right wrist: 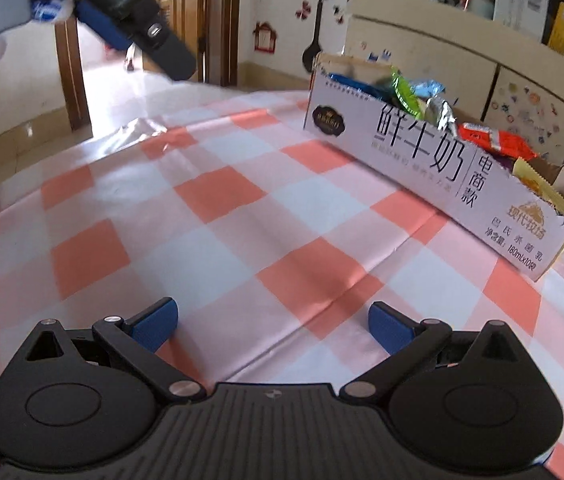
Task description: Organize snacks
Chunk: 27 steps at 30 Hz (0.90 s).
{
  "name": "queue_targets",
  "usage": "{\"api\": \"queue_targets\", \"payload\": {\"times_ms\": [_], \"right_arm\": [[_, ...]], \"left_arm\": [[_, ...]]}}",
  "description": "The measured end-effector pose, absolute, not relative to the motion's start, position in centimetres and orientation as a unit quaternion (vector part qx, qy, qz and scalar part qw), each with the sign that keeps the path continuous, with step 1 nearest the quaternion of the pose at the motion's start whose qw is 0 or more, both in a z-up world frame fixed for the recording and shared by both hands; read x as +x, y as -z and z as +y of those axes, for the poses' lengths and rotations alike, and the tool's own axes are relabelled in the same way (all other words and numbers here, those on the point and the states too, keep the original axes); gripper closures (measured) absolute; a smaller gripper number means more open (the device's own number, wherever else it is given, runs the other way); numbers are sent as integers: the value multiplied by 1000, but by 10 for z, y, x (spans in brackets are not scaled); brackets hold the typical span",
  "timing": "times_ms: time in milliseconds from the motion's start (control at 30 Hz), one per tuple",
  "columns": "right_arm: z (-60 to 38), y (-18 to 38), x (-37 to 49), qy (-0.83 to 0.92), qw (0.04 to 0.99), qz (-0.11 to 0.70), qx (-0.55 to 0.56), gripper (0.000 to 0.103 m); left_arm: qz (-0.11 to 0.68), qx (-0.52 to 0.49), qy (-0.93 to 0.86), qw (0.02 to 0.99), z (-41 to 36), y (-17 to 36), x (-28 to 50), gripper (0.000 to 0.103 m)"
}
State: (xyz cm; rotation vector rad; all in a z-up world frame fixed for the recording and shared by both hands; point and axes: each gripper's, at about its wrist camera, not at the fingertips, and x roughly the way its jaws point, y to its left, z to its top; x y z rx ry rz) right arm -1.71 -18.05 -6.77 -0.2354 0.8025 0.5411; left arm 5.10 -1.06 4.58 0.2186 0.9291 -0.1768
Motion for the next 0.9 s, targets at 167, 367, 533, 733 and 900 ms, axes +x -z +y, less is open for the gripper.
{"api": "queue_targets", "payload": {"times_ms": [167, 367, 533, 733, 900], "right_arm": [[-181, 73, -11, -236, 897, 361, -91, 0], [-179, 74, -6, -229, 900, 361, -88, 0], [-179, 74, -5, -213, 903, 364, -79, 0], [-175, 75, -3, -150, 916, 366, -64, 0], [-177, 75, -3, -150, 916, 366, -62, 0]], "left_arm": [[457, 107, 85, 879, -11, -37, 45, 2], [462, 111, 84, 876, -12, -31, 44, 2], [469, 111, 87, 872, -13, -26, 44, 2], [473, 109, 89, 870, -11, -20, 44, 2], [479, 103, 84, 868, -7, -17, 47, 2]]}}
